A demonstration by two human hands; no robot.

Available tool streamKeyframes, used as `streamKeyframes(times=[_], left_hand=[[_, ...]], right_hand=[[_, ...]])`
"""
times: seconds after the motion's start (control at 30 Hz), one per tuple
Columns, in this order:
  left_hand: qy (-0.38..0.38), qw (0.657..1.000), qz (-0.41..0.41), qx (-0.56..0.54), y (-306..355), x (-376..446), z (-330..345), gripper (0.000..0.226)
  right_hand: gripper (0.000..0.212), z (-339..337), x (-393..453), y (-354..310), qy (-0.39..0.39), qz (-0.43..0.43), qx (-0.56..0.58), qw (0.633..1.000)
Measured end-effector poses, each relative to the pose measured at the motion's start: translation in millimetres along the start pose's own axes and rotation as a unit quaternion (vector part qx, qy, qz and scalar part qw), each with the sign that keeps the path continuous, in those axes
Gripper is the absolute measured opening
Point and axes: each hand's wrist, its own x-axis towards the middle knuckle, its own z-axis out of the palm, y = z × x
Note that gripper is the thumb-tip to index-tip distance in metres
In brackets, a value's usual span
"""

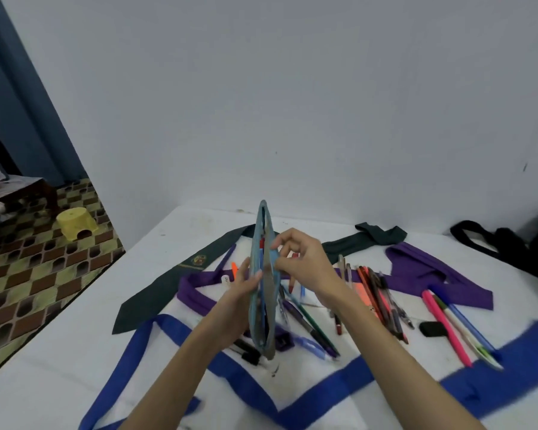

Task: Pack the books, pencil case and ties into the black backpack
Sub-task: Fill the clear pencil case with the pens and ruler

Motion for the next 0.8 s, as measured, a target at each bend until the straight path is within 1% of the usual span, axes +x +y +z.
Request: streamKeyframes(times=[0.03,0.07,0.17,0.2,0.27,0.33,0.43,0.5,0.57,0.63,0.67,0.73,0.8], left_hand=[[0.013,1.000,0.003,0.005,-2,-2,1,0.103],[0.027,1.000,0.002,0.002,-3,-5,1,0.096],[0.093,0.994,0.002,-0.052,2,-10,-18,0.054],[0.109,0.991,0.018,-0.069,7,-11,-28,0.051],[0.126,0.988,0.041,-0.082,19,-11,-50,0.060],[0.139,0.986,0.047,-0.081,33,-9,-69,0.054],[0.149,0.987,0.046,-0.047,49,-1,-97,0.048],[0.157,0.986,0.037,-0.032,54,3,-111,0.042],[0.144,0.989,0.020,-0.031,57,7,-124,0.034],[0.133,0.991,0.012,-0.020,58,11,-131,0.032],[0.129,0.991,0.017,-0.003,58,13,-136,0.034],[0.124,0.991,0.038,0.032,57,18,-145,0.045],[0.117,0.990,0.054,0.054,59,26,-153,0.058]], right_hand=[[0.028,3,-3,1,0.005,0.004,0.009,1.000],[0.027,4,-3,1,0.012,0.008,0.018,1.000],[0.023,7,6,2,0.044,0.008,0.034,0.998],[0.022,9,11,2,0.049,0.008,0.040,0.998],[0.020,18,22,0,0.050,0.015,0.054,0.997],[0.018,31,34,-3,0.056,0.031,0.064,0.996],[0.008,57,54,-4,0.079,0.053,0.118,0.988],[0.010,72,66,2,0.106,0.076,0.134,0.982],[0.015,89,80,16,0.130,0.106,0.077,0.983],[0.016,102,89,32,0.122,0.129,-0.041,0.983],[0.017,109,94,39,0.104,0.136,-0.103,0.980],[0.022,123,102,48,0.058,0.146,-0.206,0.966],[0.027,136,109,53,0.024,0.158,-0.313,0.936]])
